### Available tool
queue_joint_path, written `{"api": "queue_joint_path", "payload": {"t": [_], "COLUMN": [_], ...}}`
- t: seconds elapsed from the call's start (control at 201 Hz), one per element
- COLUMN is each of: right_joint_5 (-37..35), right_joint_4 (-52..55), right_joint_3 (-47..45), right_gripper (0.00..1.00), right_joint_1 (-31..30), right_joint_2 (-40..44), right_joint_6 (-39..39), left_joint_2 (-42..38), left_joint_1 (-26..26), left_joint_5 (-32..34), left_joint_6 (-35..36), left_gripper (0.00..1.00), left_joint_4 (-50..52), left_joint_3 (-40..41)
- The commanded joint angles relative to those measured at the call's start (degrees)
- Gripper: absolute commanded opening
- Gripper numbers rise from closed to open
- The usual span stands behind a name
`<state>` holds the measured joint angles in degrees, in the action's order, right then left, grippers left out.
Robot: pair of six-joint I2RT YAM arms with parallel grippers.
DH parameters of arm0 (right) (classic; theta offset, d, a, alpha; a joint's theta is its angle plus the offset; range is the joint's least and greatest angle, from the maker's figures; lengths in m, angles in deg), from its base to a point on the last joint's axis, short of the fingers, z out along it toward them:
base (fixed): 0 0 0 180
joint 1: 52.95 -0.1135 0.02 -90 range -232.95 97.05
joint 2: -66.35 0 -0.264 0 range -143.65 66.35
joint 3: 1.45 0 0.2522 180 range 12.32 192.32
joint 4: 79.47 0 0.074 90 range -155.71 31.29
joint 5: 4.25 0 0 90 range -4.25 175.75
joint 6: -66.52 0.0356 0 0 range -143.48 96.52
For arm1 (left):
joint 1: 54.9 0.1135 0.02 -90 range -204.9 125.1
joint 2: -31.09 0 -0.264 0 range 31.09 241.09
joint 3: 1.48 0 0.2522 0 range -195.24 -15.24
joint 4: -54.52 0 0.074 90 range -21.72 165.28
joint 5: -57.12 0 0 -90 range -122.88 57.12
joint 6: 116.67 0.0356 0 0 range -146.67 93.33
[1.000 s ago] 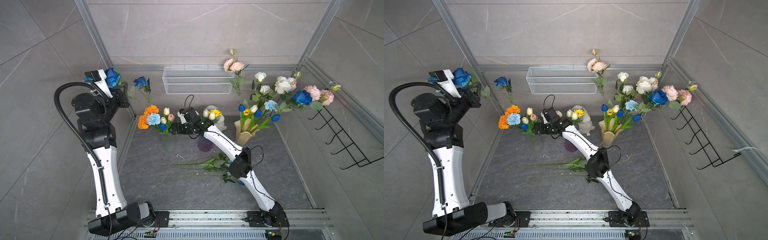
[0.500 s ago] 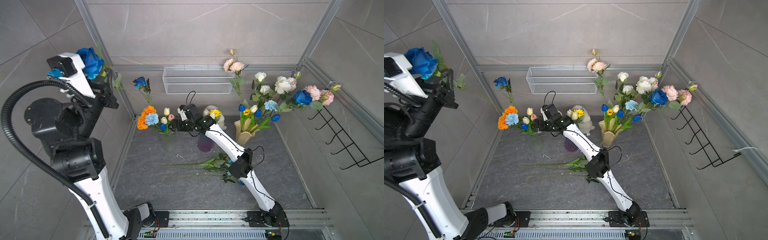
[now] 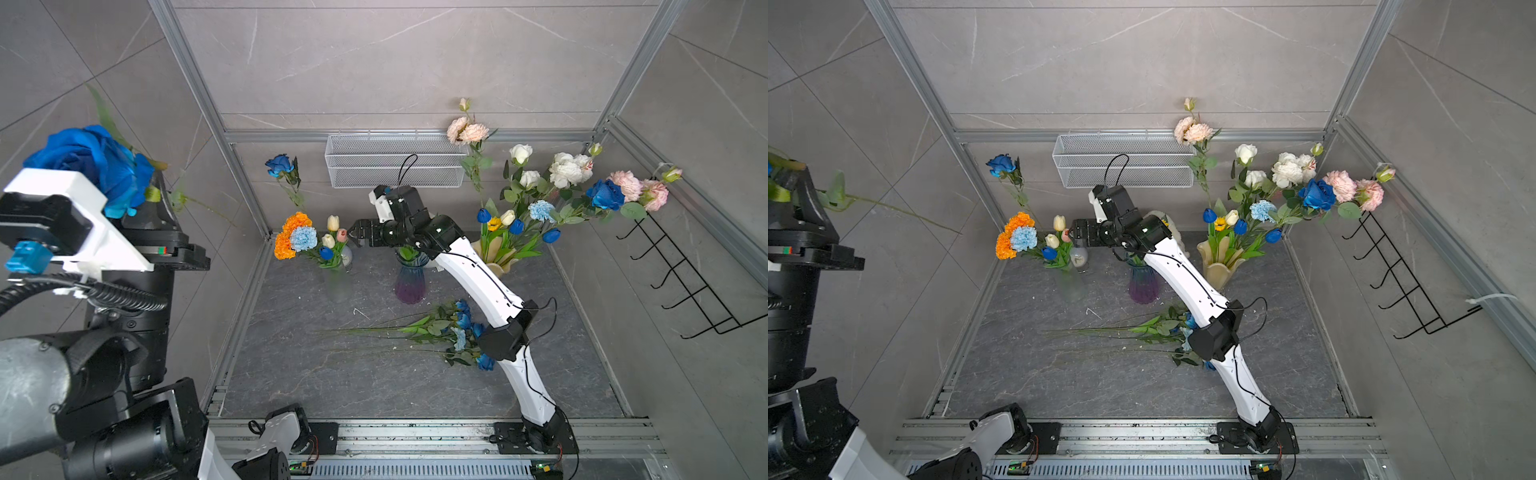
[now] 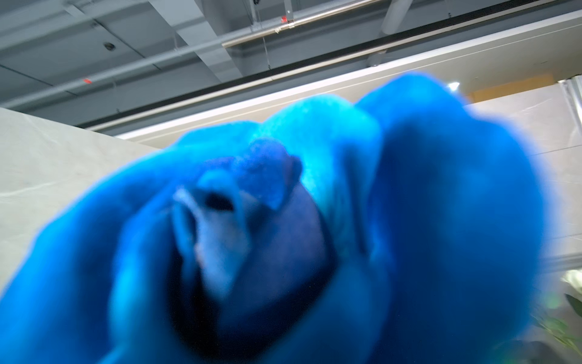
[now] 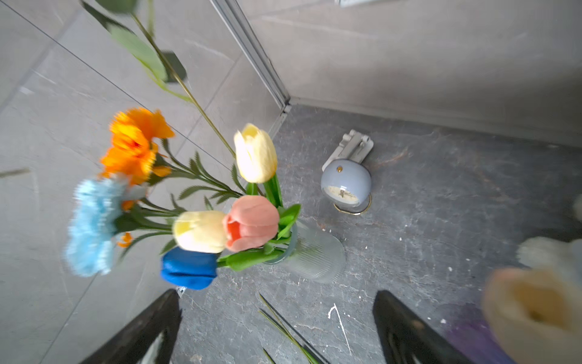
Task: Pick out blue flowers from the vase
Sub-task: Place the flower at the center of the board.
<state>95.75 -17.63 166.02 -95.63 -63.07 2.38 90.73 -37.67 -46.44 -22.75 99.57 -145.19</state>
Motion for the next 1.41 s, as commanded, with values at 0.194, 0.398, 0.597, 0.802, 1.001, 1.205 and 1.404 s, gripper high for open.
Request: {"api": "queue_joint_path", "payload": {"t": [0.194, 0.398, 0.597, 0.802, 1.001, 1.205, 1.404], "right_joint_5": [-3.2, -3.3, -3.3, -2.7, -2.2, -2.2, -1.8], "right_joint_4": [-8.4, -10.5, -8.0, -9.3, -11.1, -13.3, -15.9], "right_joint_3": [-21.9, -36.3, -40.9, -45.2, -47.8, -50.5, -53.7], "right_gripper": [0.97, 0.98, 0.98, 0.98, 0.98, 0.98, 0.98], "right_joint_1": [4.3, 11.0, 14.3, 15.2, 15.2, 15.3, 15.3], "right_joint_2": [19.4, 32.2, 37.3, 39.1, 39.4, 40.4, 41.3], "right_joint_6": [-1.6, -1.5, -3.1, -2.0, -0.8, 0.5, 2.3], "left_joint_2": [-0.2, -6.3, -12.1, -15.6, -21.6, -22.5, -20.4], "left_joint_1": [-0.1, 0.5, -0.4, -0.8, -4.5, -8.5, -15.5], "left_joint_5": [-0.8, -1.7, 1.1, -17.5, -21.2, -20.5, -18.6], "left_joint_6": [5.7, 9.5, 13.6, 7.1, 5.2, 6.3, 10.3], "left_gripper": [0.0, 0.0, 0.0, 0.0, 0.0, 0.0, 0.0], "left_joint_4": [4.2, 8.7, 11.5, 12.7, 9.3, 9.0, 11.5], "left_joint_3": [1.1, 15.8, 27.7, 42.6, 56.7, 60.1, 59.5]}}
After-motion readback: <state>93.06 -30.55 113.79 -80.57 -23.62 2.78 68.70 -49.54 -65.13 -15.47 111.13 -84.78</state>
